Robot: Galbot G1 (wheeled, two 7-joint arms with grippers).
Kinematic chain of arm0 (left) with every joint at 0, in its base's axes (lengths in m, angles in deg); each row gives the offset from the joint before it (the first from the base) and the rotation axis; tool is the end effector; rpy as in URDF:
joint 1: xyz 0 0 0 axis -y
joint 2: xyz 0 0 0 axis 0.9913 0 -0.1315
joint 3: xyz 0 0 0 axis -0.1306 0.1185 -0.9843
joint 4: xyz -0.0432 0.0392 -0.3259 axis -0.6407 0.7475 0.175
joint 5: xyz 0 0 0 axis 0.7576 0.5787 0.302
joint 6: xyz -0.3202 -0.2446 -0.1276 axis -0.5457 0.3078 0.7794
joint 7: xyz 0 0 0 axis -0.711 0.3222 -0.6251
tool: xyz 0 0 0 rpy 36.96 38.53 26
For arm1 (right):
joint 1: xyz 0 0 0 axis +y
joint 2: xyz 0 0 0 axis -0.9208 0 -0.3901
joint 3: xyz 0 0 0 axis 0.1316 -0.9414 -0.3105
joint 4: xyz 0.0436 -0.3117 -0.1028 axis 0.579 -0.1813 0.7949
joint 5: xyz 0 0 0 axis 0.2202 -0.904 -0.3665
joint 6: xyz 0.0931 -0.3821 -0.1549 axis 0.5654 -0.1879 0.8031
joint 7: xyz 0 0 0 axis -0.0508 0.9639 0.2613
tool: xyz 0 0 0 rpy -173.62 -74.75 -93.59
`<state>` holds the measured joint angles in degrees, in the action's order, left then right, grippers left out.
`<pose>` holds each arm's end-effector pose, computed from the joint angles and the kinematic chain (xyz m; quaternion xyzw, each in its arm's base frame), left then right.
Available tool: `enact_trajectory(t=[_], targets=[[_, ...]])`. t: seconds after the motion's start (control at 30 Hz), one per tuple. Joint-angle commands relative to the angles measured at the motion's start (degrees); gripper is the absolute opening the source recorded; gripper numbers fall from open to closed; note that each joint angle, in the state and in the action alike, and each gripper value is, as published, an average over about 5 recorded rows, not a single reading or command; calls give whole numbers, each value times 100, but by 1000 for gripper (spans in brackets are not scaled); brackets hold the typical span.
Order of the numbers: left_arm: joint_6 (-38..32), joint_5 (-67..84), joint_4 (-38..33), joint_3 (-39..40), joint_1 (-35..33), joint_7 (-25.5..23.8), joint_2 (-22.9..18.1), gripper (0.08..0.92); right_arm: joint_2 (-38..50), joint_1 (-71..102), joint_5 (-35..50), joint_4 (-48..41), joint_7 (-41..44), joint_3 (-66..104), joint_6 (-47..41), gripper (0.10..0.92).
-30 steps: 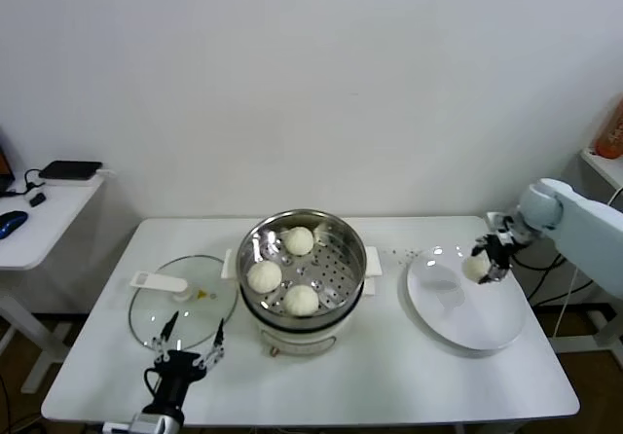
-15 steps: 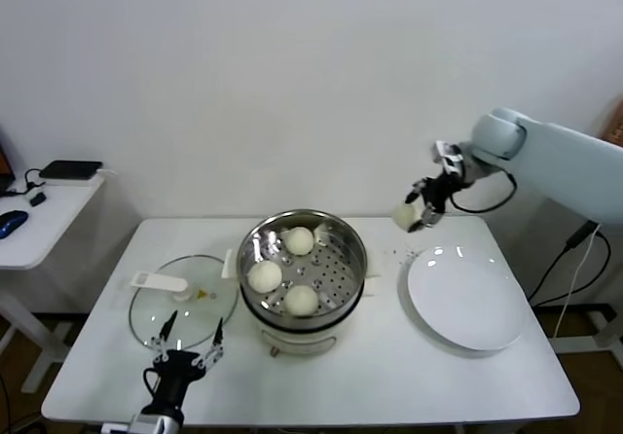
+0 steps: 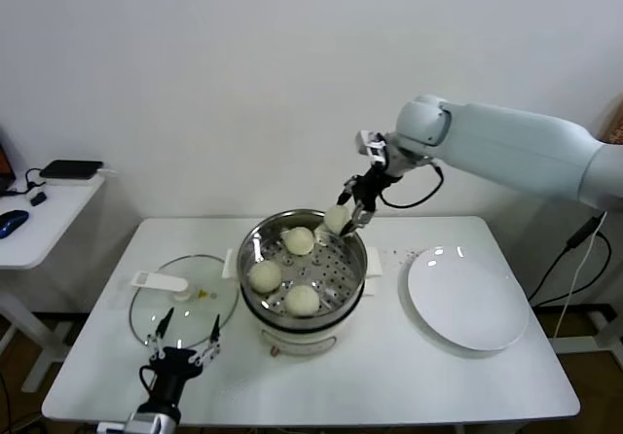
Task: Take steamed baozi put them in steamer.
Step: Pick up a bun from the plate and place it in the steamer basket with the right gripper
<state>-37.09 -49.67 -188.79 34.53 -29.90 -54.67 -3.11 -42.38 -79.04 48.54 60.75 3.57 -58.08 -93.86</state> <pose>0.2153 0.0516 -0.3290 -0.0189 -0.9932 -0.1041 0.0494 0.6240 0.0786 -0.0391 0.6051 -0.5887 0.4324 0.3168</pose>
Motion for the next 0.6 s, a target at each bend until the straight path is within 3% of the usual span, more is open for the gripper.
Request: enact_trajectory(t=[0.03,0.6], targets=[[-9,-1,-4,-8,-16,7,5,823,-483,348,192,140,-228,-172,-167,689],[-6,8,41,-33,2,7,7,823,-205,819,-358,-13,-239,-184,-143,696]])
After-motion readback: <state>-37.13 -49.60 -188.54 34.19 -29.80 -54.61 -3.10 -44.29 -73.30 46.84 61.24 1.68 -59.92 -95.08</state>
